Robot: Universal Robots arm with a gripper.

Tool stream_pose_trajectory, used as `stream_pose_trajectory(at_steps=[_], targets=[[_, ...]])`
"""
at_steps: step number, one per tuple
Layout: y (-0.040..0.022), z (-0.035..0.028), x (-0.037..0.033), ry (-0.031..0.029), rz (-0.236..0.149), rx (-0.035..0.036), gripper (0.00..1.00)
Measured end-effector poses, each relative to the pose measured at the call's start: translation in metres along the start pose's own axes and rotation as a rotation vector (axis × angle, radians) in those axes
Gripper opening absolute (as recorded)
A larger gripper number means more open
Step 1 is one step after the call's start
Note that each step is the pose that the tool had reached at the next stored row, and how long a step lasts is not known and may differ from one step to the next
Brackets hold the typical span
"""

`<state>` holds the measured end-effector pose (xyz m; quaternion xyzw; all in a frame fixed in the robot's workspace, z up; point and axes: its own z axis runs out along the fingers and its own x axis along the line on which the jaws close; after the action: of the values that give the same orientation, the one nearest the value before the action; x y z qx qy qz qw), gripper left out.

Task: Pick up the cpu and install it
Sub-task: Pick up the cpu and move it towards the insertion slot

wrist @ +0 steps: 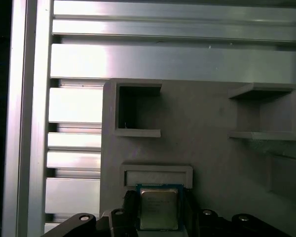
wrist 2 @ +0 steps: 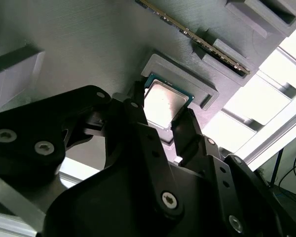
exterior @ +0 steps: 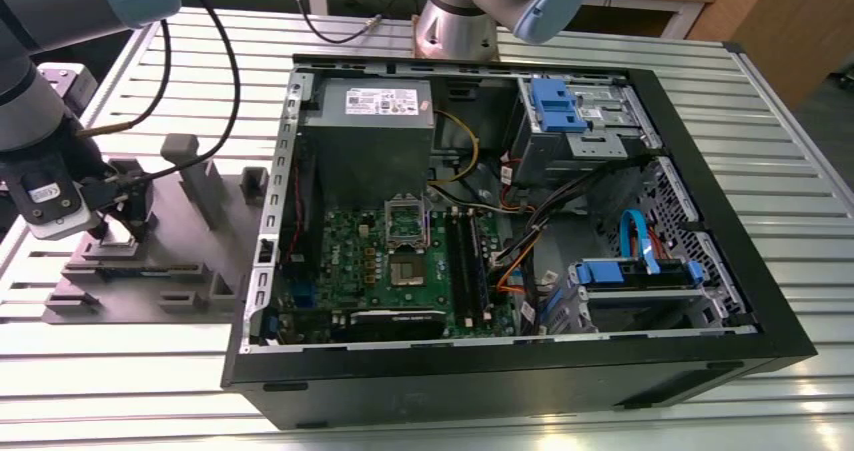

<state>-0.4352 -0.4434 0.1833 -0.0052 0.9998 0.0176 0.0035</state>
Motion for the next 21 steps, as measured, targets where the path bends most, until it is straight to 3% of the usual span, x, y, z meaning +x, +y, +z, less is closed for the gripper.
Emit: stream_pose_trajectory(at_steps=[4,10,21], targets=[[0.0001,-0.0009,-0.0001,-0.0005,0.000,-0.0002,0.47],[0.0004,-0.0104,-0.0001,-0.0002,0.000,-0.0001,0.47],[0.0014,-0.0384,-0.0003,-0.0001,0.000,0.0000,0.47]])
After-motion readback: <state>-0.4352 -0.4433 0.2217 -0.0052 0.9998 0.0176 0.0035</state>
